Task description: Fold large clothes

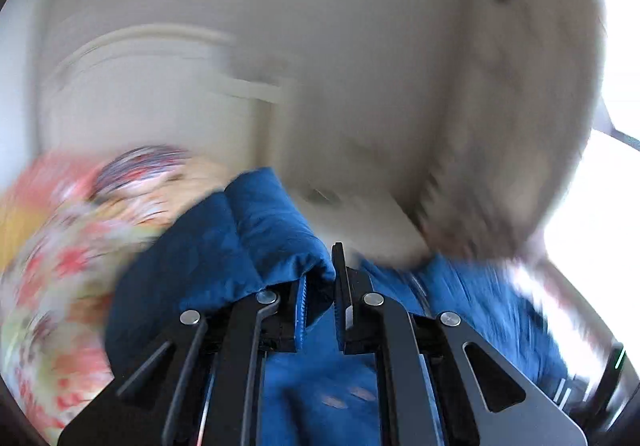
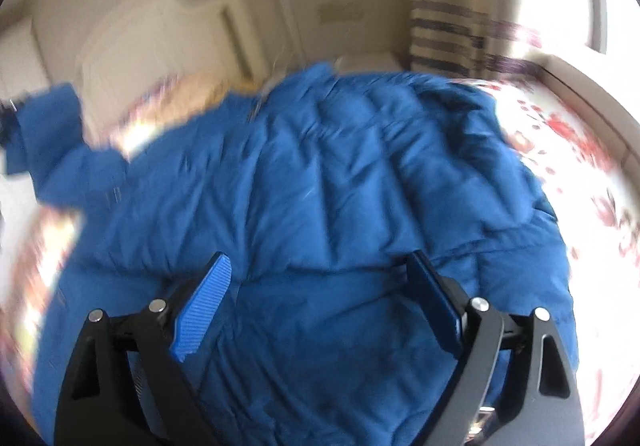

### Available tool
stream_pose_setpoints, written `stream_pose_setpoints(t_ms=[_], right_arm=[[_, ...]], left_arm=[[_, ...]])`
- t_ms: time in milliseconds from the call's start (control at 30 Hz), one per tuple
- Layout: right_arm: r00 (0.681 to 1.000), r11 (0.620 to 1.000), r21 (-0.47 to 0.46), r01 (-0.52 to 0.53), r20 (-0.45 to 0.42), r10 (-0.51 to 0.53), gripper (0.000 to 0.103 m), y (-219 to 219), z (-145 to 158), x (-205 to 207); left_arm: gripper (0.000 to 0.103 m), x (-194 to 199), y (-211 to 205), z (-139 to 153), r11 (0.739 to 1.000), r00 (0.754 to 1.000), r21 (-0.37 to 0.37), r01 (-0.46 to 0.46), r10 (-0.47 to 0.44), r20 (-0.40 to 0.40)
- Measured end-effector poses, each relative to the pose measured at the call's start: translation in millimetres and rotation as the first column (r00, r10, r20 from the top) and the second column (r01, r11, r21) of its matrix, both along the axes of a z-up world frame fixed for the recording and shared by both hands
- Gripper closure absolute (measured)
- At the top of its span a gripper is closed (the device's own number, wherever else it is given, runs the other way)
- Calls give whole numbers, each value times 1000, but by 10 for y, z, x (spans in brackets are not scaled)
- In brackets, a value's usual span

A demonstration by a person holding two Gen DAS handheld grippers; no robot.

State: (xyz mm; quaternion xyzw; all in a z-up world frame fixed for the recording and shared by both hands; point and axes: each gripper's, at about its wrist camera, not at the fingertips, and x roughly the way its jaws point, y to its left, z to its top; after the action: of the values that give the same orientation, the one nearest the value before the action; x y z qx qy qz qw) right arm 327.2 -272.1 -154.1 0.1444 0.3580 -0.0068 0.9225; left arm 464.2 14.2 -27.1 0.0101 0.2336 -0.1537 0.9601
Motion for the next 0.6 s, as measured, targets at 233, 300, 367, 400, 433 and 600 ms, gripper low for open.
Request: stream_pose_setpoints(t_ms=[233,300,367,400,433,600], right_arm=[[984,965,218,144,73,-163,14,-475,-20,-177],[985,968,211,138,74,-156,14,-502,-14,-180],[987,975,183,129,75,-145,14,-486,-7,-172],[987,976,177,127,76,-142,14,-477,-5,-169],[987,977,174,125,77,-140,14,-483,-4,-170],[985,970,204,130,88,-151,14,-511,-17,-178]], left_arm=[[93,-195,-1516,-1335,905,918,298,305,-196,-344],[92,-277,-1558,-1424,883,942,372,286,-187,-280],[91,-258,-1454,-1371,894,927,325,308,-206,-314],[90,-262,-1392,-1340,898,917,299,322,-218,-333],[89,-290,-1347,-1308,898,913,292,328,-221,-344],[88,-757,-966,-825,921,942,209,328,-301,-151]])
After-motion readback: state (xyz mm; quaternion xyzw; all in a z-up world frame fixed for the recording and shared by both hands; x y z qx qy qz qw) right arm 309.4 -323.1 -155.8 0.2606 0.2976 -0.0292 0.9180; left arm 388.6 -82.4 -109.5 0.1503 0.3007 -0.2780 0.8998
